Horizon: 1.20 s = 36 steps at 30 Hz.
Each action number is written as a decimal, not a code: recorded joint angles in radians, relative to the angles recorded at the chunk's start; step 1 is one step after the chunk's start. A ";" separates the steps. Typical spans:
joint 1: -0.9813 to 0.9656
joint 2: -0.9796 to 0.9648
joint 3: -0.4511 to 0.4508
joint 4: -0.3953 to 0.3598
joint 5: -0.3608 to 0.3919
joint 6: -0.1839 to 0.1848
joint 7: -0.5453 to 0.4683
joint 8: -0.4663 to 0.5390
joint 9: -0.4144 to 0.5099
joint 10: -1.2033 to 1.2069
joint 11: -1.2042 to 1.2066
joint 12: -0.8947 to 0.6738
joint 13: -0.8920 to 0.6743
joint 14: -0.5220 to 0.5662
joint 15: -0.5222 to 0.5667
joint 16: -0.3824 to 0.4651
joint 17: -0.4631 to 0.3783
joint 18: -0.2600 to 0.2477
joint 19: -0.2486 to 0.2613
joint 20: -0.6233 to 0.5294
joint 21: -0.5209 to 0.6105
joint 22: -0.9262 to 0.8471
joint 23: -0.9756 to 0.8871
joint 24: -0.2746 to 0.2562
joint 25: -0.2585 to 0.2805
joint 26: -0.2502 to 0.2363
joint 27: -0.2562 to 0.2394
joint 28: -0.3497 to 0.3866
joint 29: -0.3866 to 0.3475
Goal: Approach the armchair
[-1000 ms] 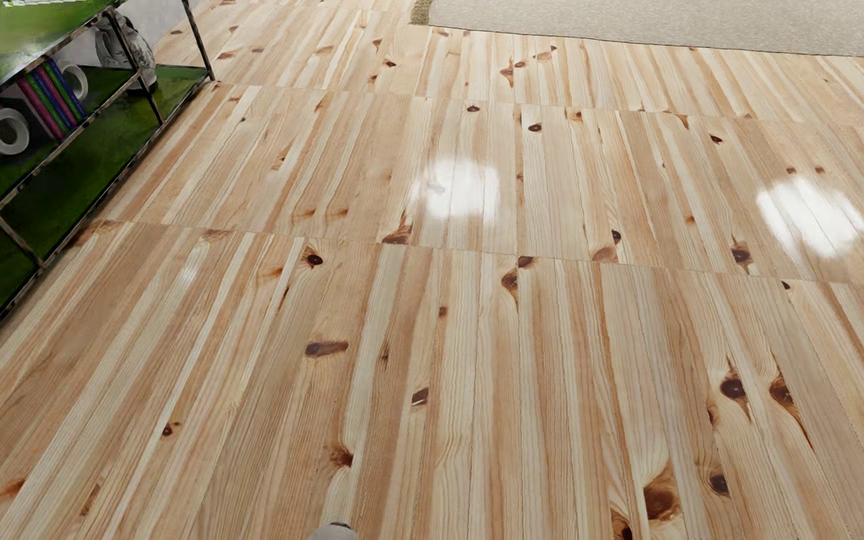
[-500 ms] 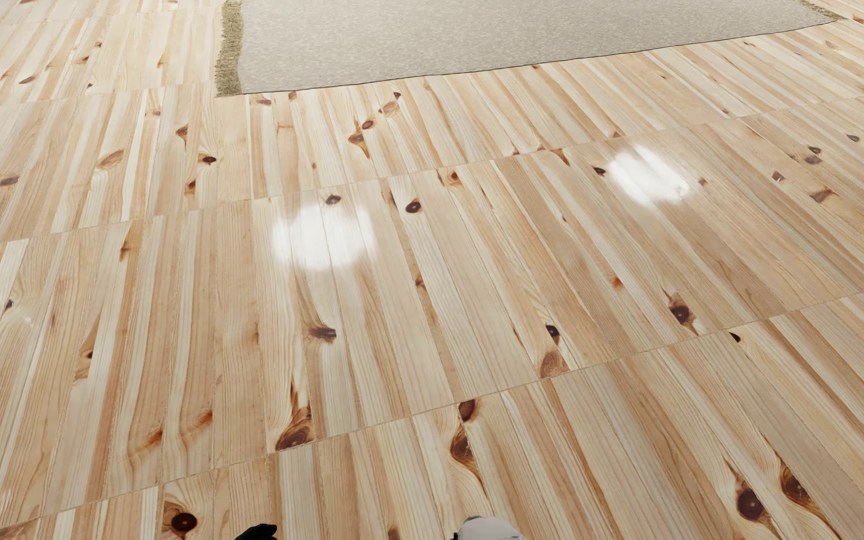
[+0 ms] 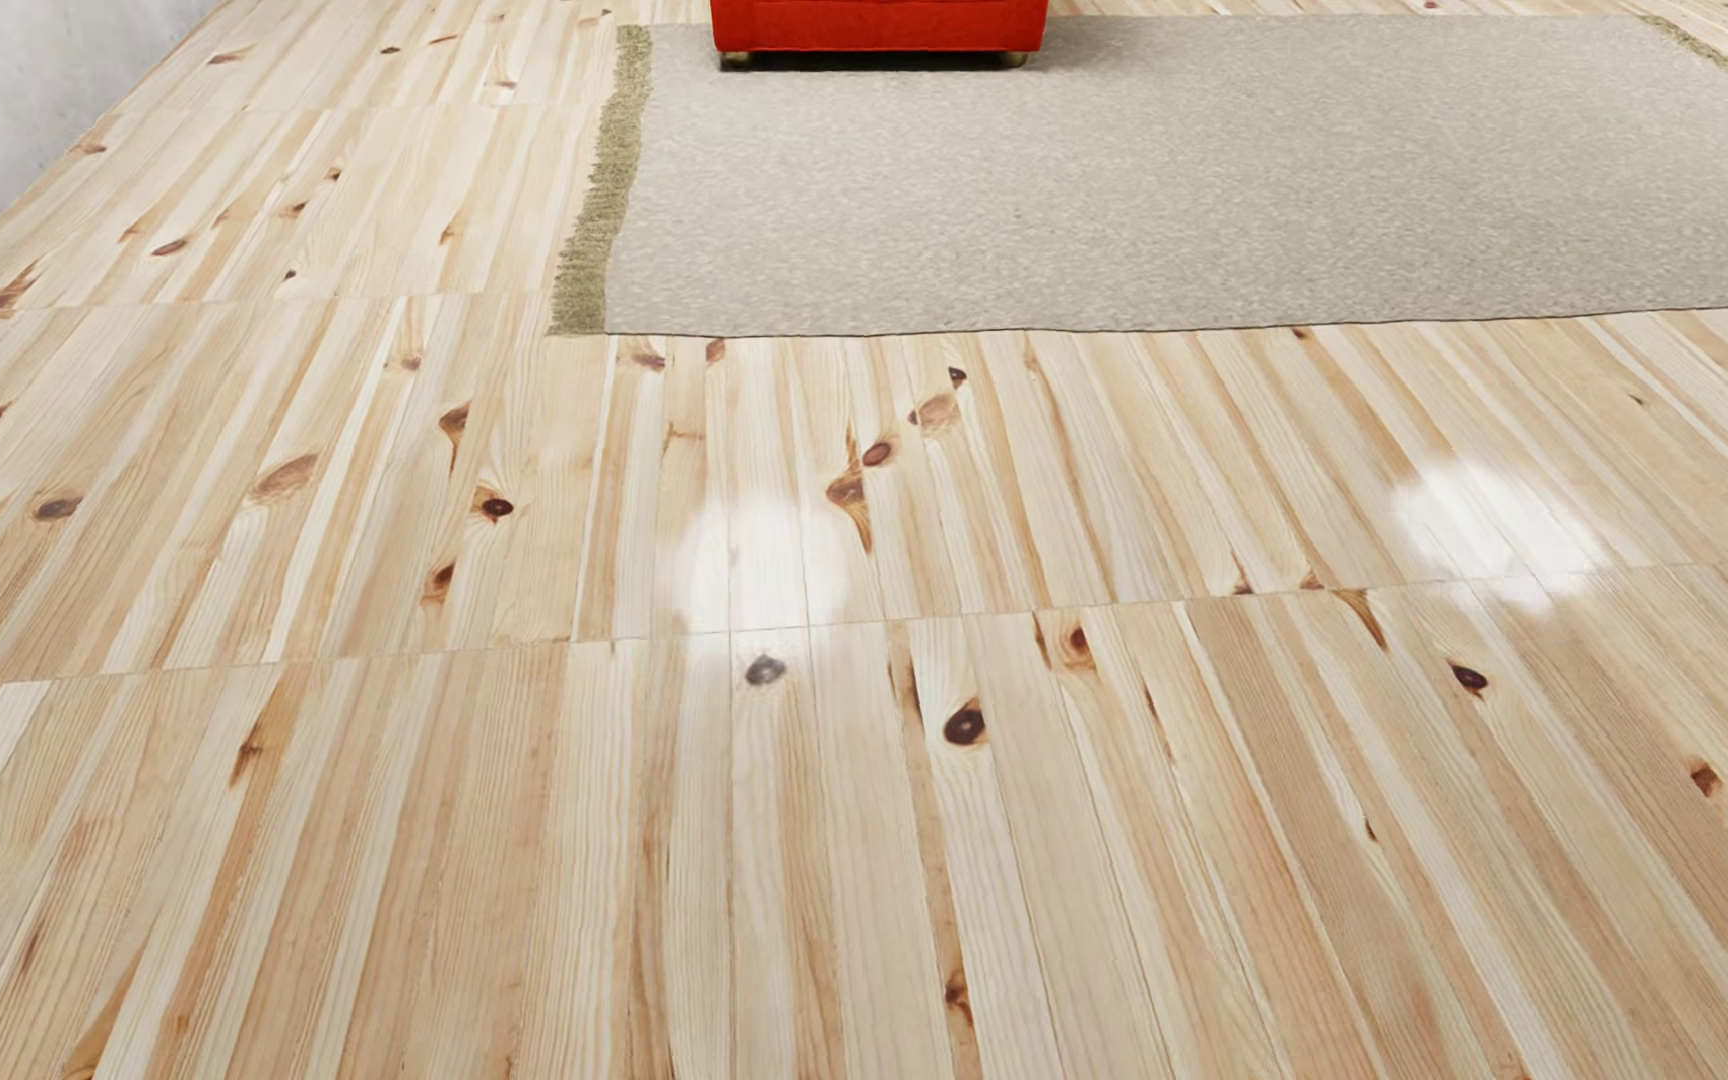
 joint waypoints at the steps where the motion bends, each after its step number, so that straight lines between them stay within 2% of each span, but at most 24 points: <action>1: -0.029 0.054 0.035 0.014 -0.001 0.008 0.000 0.000 -0.006 -0.168 -0.017 0.011 -0.049 -0.255 -0.033 0.018 -0.016 0.000 0.000 -0.119 0.004 0.036 -0.050 0.000 0.000 0.000 0.000 0.000 0.000; 2: -0.062 0.106 0.076 0.038 -0.014 0.013 0.000 0.000 -0.012 -0.202 -0.011 0.044 -0.083 -0.524 -0.071 0.027 -0.024 0.000 0.000 -0.153 -0.015 0.046 -0.101 0.000 0.000 0.000 0.000 0.000 0.000; 3: -0.099 0.149 0.118 0.074 -0.021 0.019 0.000 0.000 -0.010 -0.190 -0.005 0.070 -0.112 -0.599 -0.094 0.035 -0.027 0.000 0.000 -0.181 -0.041 0.055 -0.128 0.000 0.000 0.000 0.000 0.000 0.000; 4: -0.126 0.212 0.143 0.072 -0.044 0.007 0.000 0.000 0.003 -0.192 0.007 0.090 -0.117 -0.501 -0.066 0.037 -0.019 0.000 0.000 -0.205 -0.074 0.081 -0.142 0.000 0.000 0.000 0.000 0.000 0.000; 6: -0.186 0.198 0.155 0.016 -0.104 -0.029 0.000 0.000 -0.040 -0.098 0.156 0.121 -0.085 -0.033 0.175 0.028 0.002 0.000 0.000 -0.188 -0.111 0.119 -0.117 0.000 0.000 0.000 0.000 0.000 0.000; 8: -0.114 0.103 0.075 -0.095 -0.151 -0.086 0.000 0.000 -0.024 0.040 0.496 0.111 -0.047 0.034 0.450 0.032 0.032 0.000 0.000 -0.211 -0.067 0.131 -0.001 0.000 0.000 0.000 0.000 0.000 0.000; 10: 0.084 -0.108 0.000 -0.152 -0.145 -0.083 0.000 0.000 0.009 -0.006 0.826 0.026 -0.041 -0.075 0.217 0.037 0.040 0.000 0.000 -0.227 0.028 0.078 0.135 0.000 0.000 0.000 0.000 0.000 0.000; 12: 0.309 -0.290 -0.125 -0.130 -0.095 -0.031 0.000 0.000 0.011 -0.106 0.854 -0.047 0.017 -0.222 0.054 0.036 0.028 0.000 0.000 -0.143 0.083 -0.047 0.217 0.000 0.000 0.000 0.000 0.000 0.000; 16: 0.623 -0.475 -0.327 -0.043 -0.091 0.022 0.000 0.000 -0.010 -0.244 0.186 -0.207 0.144 -0.469 0.057 0.057 -0.001 0.000 0.000 0.058 0.118 -0.332 0.304 0.000 0.000 0.000 0.000 0.000 0.000; 17: 0.658 -0.495 -0.349 -0.039 -0.098 0.016 0.000 0.000 -0.028 -0.248 0.007 -0.242 0.160 -0.505 0.124 0.067 -0.002 0.000 0.000 0.109 0.120 -0.396 0.322 0.000 0.000 0.000 0.000 0.000 0.000; 18: 0.682 -0.532 -0.368 -0.017 -0.108 0.019 0.000 0.000 -0.050 -0.243 -0.352 -0.272 0.170 -0.529 0.313 0.076 0.002 0.000 0.000 0.155 0.113 -0.445 0.341 0.000 0.000 0.000 0.000 0.000 0.000; 19: 0.711 -0.569 -0.384 0.007 -0.107 0.021 0.000 0.000 -0.060 -0.223 -0.394 -0.291 0.180 -0.522 0.328 0.082 0.005 0.000 0.000 0.186 0.110 -0.475 0.360 0.000 0.000 0.000 0.000 0.000 0.000; 20: 0.757 -0.599 -0.400 0.041 -0.091 0.026 0.000 0.000 -0.053 -0.186 -0.026 -0.286 0.184 -0.485 0.098 0.088 0.008 0.000 0.000 0.209 0.113 -0.502 0.384 0.000 0.000 0.000 0.000 0.000 0.000; 21: 0.765 -0.633 -0.407 0.067 -0.066 0.039 0.000 0.000 -0.065 -0.113 0.073 -0.265 0.180 -0.401 0.040 0.080 0.009 0.000 0.000 0.229 0.114 -0.495 0.408 0.000 0.000 0.000 0.000 0.000 0.000; 22: 0.720 -0.676 -0.402 0.093 -0.049 0.056 0.000 0.000 -0.095 0.021 0.180 -0.236 0.172 -0.283 0.127 0.063 0.010 0.000 0.000 0.236 0.138 -0.465 0.439 0.000 0.000 0.000 0.000 0.000 0.000; 24: 0.600 -0.581 -0.347 0.126 0.029 0.082 0.000 0.000 -0.054 0.417 0.317 -0.195 0.131 -0.025 0.058 0.040 0.015 0.000 0.000 0.162 0.120 -0.314 0.449 0.000 0.000 0.000 0.000 0.000 0.000; 26: 0.411 -0.396 -0.245 0.094 0.080 0.060 0.000 0.000 -0.019 0.727 0.244 -0.178 0.090 -0.081 0.038 0.010 0.033 0.000 0.000 0.094 0.088 -0.133 0.331 0.000 0.000 0.000 0.000 0.000 0.000; 28: 0.261 -0.215 -0.126 0.030 0.084 0.016 0.000 0.000 -0.001 0.632 0.141 -0.095 0.046 -0.058 0.068 0.000 0.043 0.000 0.000 0.024 0.015 -0.022 0.155 0.000 0.000 0.000 0.000 0.000 0.000; 30: 0.145 -0.073 -0.052 -0.013 0.068 -0.014 0.000 0.000 -0.007 0.251 0.058 0.016 0.013 0.083 0.089 0.005 0.040 0.000 0.000 -0.032 -0.034 0.022 -0.042 0.000 0.000 0.000 0.000 0.000 0.000; 31: 0.103 -0.013 -0.015 -0.016 0.060 -0.017 0.000 0.000 -0.014 0.053 0.027 0.061 -0.008 0.074 0.083 0.009 0.032 0.000 0.000 -0.066 -0.060 0.027 -0.124 0.000 0.000 0.000 0.000 0.000 0.000; 32: 0.076 0.041 0.012 -0.009 0.057 -0.011 0.000 0.000 -0.022 -0.130 -0.001 0.102 -0.034 -0.090 0.053 0.010 0.019 0.000 0.000 -0.091 -0.085 0.026 -0.192 0.000 0.000 0.000 0.000 0.000 0.000; 33: 0.041 0.081 0.043 0.014 0.052 0.001 0.000 0.000 -0.035 -0.235 -0.009 0.131 -0.057 -0.388 0.014 0.008 0.007 0.000 0.000 -0.114 -0.113 0.029 -0.237 0.000 0.000 0.000 0.000 0.000 0.000; 34: 0.004 0.111 0.065 0.034 0.040 0.013 0.000 0.000 -0.052 -0.209 -0.004 0.156 -0.080 -0.493 -0.030 0.004 -0.006 0.000 0.000 -0.130 -0.139 0.024 -0.270 0.000 0.000 0.000 0.000 0.000 0.000; 36: -0.044 0.198 0.123 0.027 0.015 0.027 0.000 0.000 -0.037 -0.194 0.025 0.132 -0.099 -0.502 -0.049 0.000 -0.008 0.000 0.000 -0.252 -0.181 0.078 -0.248 0.000 0.000 0.000 0.000 0.000 0.000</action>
